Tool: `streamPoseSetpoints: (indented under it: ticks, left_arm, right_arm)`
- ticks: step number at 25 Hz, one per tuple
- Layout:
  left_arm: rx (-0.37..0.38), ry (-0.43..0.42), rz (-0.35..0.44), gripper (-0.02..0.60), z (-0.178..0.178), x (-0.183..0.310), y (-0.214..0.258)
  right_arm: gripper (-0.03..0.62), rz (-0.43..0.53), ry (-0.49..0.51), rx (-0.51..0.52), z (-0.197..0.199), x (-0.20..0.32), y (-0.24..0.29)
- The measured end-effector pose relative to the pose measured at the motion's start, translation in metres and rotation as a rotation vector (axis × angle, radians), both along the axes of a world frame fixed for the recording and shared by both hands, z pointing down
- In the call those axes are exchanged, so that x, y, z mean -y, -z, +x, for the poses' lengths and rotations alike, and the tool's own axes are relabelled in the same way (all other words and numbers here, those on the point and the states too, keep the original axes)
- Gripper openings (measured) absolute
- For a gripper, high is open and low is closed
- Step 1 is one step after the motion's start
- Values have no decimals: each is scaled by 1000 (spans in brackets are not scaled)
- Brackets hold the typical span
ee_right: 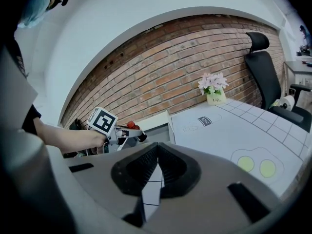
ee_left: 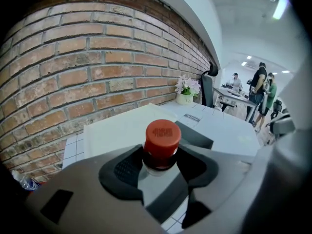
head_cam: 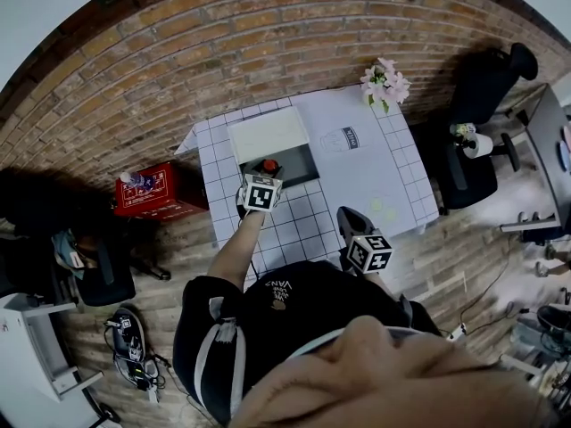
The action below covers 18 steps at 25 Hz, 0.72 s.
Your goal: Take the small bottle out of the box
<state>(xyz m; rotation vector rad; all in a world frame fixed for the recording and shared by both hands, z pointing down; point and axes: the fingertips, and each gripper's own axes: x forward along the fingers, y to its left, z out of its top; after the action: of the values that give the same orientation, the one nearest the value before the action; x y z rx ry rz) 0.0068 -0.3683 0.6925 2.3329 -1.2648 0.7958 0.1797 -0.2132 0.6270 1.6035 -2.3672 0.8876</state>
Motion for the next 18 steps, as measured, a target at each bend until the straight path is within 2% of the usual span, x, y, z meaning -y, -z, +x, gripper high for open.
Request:
streamPoseSetpoints:
  ticks: [3, 7, 11, 18]
  left_arm:
    - [-12, -27, 43, 224, -3, -1, 7]
    - [-13, -56, 39, 224, -9, -15, 23]
    - [-33, -72, 69, 224, -16, -20, 31]
    - [-68, -152, 107, 224, -24, -40, 47]
  right_arm:
    - [3, 4, -24, 8, -5, -6, 1]
    - [3, 16, -60, 16, -13, -17, 1]
    - [3, 23, -94, 25, -24, -33, 0]
    - [3, 26, -158, 17, -42, -59, -4]
